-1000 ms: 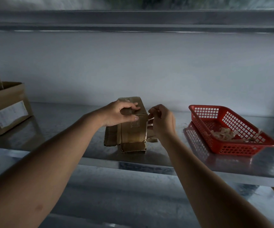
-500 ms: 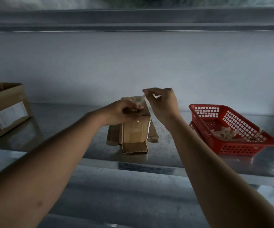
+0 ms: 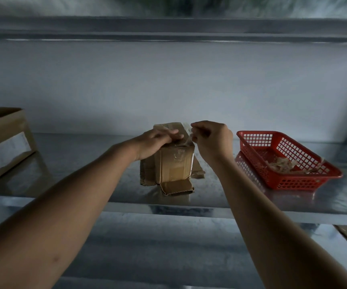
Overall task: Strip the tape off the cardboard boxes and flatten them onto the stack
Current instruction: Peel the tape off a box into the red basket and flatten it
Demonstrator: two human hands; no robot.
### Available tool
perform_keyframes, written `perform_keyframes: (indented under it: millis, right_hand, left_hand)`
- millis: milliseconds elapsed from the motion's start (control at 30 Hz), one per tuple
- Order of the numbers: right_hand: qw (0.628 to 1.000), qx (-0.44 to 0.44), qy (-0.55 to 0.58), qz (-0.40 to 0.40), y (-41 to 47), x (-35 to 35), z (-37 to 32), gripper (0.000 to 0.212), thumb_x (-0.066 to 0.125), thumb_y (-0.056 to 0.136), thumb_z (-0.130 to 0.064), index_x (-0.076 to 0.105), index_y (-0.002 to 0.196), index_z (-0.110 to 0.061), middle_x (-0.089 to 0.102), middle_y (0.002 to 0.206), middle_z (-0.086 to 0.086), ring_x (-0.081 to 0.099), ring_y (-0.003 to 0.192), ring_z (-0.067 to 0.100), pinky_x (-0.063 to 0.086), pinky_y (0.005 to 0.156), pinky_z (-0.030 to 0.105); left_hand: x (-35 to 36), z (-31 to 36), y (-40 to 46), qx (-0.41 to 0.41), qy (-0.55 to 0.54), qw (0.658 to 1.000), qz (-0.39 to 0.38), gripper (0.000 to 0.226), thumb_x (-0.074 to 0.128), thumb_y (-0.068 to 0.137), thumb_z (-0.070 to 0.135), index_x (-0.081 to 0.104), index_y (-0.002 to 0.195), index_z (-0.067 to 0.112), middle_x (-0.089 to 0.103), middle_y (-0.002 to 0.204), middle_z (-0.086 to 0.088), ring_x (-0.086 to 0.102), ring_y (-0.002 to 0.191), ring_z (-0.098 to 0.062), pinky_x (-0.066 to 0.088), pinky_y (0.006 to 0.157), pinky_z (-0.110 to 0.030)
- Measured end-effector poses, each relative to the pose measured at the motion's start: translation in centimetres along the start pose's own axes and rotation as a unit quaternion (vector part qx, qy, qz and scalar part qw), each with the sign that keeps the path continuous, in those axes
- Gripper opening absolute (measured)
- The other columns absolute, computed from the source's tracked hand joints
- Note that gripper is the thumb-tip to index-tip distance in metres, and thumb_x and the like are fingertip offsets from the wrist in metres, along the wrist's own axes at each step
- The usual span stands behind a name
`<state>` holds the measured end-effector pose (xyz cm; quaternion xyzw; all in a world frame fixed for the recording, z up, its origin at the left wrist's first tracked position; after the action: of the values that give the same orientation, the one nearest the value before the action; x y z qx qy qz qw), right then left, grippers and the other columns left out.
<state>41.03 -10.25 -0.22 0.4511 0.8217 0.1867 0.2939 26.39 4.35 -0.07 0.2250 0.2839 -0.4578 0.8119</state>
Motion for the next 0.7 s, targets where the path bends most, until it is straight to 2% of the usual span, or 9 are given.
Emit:
perform_keyframes:
  millis: [67,133,233,300,367,533,567,633,700]
  right_hand:
    - [1.000,0.007,-0.024,-0.008,-0.1,-0.4,-0.3,0.020,0.063,0.099,-0.009,0.080,0.109,-0.015,0.078,0.089,-0.003,0.073,0.081,0.012,0.063,0.080,0.040]
    - [0.999,0.011,-0.046,-0.002,-0.1,-1.2,-0.6,0.024,0.059,0.100,-0.005,0.080,0.106,-0.013,0.076,0.088,-0.002,0.072,0.081,0.015,0.062,0.079,0.040]
    - [0.998,0.004,-0.066,0.014,0.1,-2.3,-0.6,0.019,0.063,0.100,-0.010,0.080,0.107,-0.015,0.077,0.102,0.000,0.067,0.091,0.011,0.057,0.080,0.027]
    - [0.996,0.008,-0.090,0.022,0.3,-2.8,-0.2,0.017,0.067,0.099,-0.027,0.081,0.109,-0.025,0.072,0.112,-0.001,0.059,0.104,0.007,0.051,0.084,0.026]
    - [0.994,0.021,-0.107,0.033,0.4,-3.7,0.2,0.018,0.068,0.098,-0.037,0.081,0.108,-0.029,0.073,0.111,-0.004,0.061,0.107,0.010,0.051,0.086,0.031]
    - [0.989,0.043,-0.119,0.074,1.0,-7.8,0.7,0.021,0.072,0.097,-0.020,0.078,0.117,-0.015,0.078,0.113,0.000,0.071,0.103,0.015,0.054,0.091,0.027]
    - [0.988,0.047,-0.123,0.081,1.2,-8.7,1.0,0.023,0.072,0.097,-0.020,0.077,0.119,-0.015,0.077,0.114,0.000,0.071,0.100,0.014,0.053,0.091,0.019]
    - [0.984,0.059,-0.142,0.088,2.0,-10.5,2.0,0.027,0.071,0.098,-0.019,0.075,0.124,-0.016,0.078,0.112,0.000,0.065,0.090,0.006,0.035,0.075,-0.007]
    - [0.981,0.074,-0.152,0.091,2.8,-12.3,3.2,0.028,0.071,0.097,-0.018,0.072,0.125,-0.019,0.079,0.105,-0.001,0.057,0.083,0.000,0.033,0.064,-0.002]
  left_hand:
    - [0.1,-0.4,0.4,0.003,-0.013,1.000,0.001,0.033,0.045,0.105,0.049,0.061,0.132,0.059,0.040,0.154,0.015,0.032,0.148,-0.016,0.028,0.124,-0.050]
    - [0.3,-0.1,0.6,0.023,0.018,1.000,0.003,0.033,0.049,0.100,0.054,0.060,0.130,0.062,0.038,0.153,0.018,0.029,0.150,-0.015,0.025,0.125,-0.050]
    - [1.0,1.1,1.1,0.059,0.176,0.982,-0.030,0.065,0.056,0.086,0.076,0.045,0.147,0.056,0.025,0.166,0.018,0.013,0.157,-0.016,0.017,0.127,-0.052]
    - [1.8,2.0,1.3,0.084,0.269,0.959,-0.039,0.080,0.062,0.090,0.069,0.031,0.159,0.044,0.017,0.171,0.010,0.007,0.158,-0.019,0.013,0.128,-0.050]
    - [2.6,2.3,1.5,0.102,0.277,0.955,-0.030,0.082,0.064,0.093,0.062,0.026,0.162,0.040,0.015,0.172,0.006,0.004,0.158,-0.021,0.011,0.126,-0.048]
    - [4.3,3.3,3.1,0.096,0.251,0.962,-0.043,0.080,0.063,0.095,0.059,0.024,0.162,0.040,0.011,0.173,0.010,-0.002,0.159,-0.017,0.011,0.125,-0.051]
    - [4.8,3.8,3.5,0.095,0.250,0.962,-0.046,0.079,0.063,0.095,0.059,0.024,0.162,0.041,0.010,0.173,0.010,-0.002,0.159,-0.017,0.010,0.125,-0.050]
    - [5.8,4.6,4.3,0.092,0.245,0.964,-0.046,0.079,0.063,0.095,0.059,0.024,0.162,0.042,0.010,0.172,0.012,-0.003,0.159,-0.016,0.010,0.126,-0.051]
    - [6.8,5.1,5.1,0.085,0.239,0.966,-0.043,0.079,0.064,0.094,0.060,0.025,0.161,0.044,0.011,0.172,0.014,-0.003,0.159,-0.016,0.010,0.127,-0.053]
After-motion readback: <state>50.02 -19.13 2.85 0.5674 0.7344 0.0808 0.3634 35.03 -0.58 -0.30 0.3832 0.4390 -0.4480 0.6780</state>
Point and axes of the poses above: each hand's wrist, its own y-axis towards the middle knuckle, its own x-axis out of the palm, z = x × y, the point moved 1 cm from there along y, towards the middle knuckle
